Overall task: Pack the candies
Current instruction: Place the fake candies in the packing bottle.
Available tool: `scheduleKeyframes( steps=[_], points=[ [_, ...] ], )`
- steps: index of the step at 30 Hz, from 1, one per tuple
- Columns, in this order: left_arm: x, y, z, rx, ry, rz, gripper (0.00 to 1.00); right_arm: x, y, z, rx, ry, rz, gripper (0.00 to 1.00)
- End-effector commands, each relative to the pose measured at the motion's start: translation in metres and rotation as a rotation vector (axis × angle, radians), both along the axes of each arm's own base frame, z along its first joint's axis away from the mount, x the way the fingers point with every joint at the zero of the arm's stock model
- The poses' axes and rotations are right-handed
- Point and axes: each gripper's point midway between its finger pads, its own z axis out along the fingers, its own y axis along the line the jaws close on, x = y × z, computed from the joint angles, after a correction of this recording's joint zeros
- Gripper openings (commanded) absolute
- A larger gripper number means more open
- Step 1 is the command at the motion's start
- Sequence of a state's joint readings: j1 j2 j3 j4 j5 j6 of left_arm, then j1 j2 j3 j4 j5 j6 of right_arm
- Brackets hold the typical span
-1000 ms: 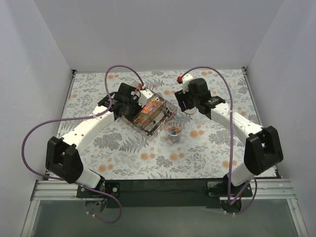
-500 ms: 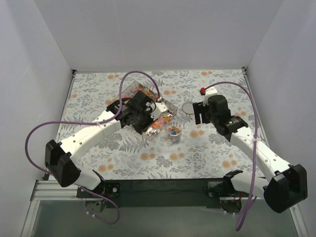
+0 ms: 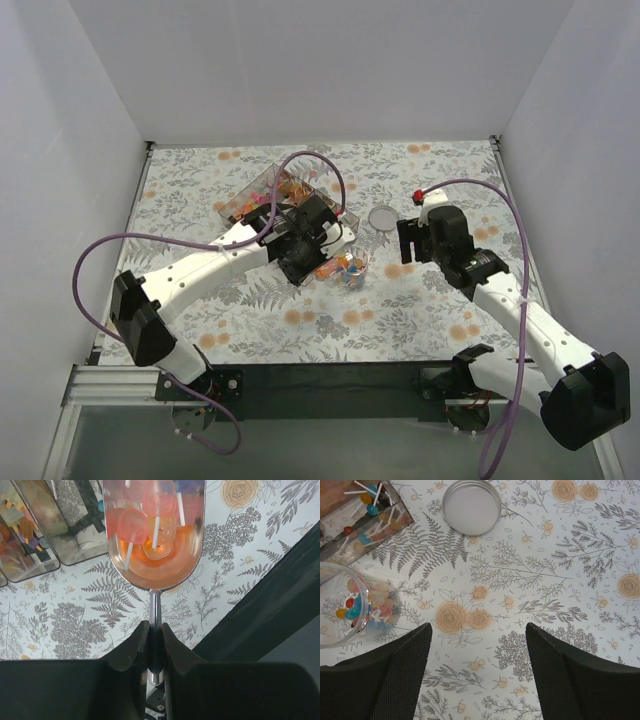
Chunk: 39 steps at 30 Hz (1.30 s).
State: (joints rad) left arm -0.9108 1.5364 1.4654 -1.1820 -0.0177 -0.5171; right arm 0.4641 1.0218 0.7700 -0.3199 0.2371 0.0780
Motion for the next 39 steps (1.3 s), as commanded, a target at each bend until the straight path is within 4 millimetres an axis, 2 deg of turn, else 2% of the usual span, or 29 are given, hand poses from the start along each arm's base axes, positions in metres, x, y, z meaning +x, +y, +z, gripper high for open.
scheduleKeyframes(
  steps=[1, 12, 22, 31, 39],
  points=[
    [0.0, 0.0, 0.01, 0.024, -0.017, 0.042, 0.0, -0.001, -0.003, 0.004, 0.017, -0.023, -0.015, 0.82],
    [-0.003, -0.015, 0.009, 0.088, -0.012, 0.078, 0.0, -0.012, 0.0, -0.004, 0.047, -0.009, 0.01, 0.82],
    [0.004, -0.01, 0.002, 0.206, -0.079, 0.107, 0.0, -0.018, 0.002, -0.007, 0.066, -0.005, 0.028, 0.81],
    [0.004, -0.021, 0.003, 0.269, -0.144, 0.081, 0.0, -0.021, 0.001, -0.009, 0.067, -0.003, 0.033, 0.81],
    [0.01, -0.02, 0.006, 0.325, -0.227, 0.075, 0.0, -0.023, 0.004, -0.011, 0.078, -0.002, 0.048, 0.81]
  ],
)
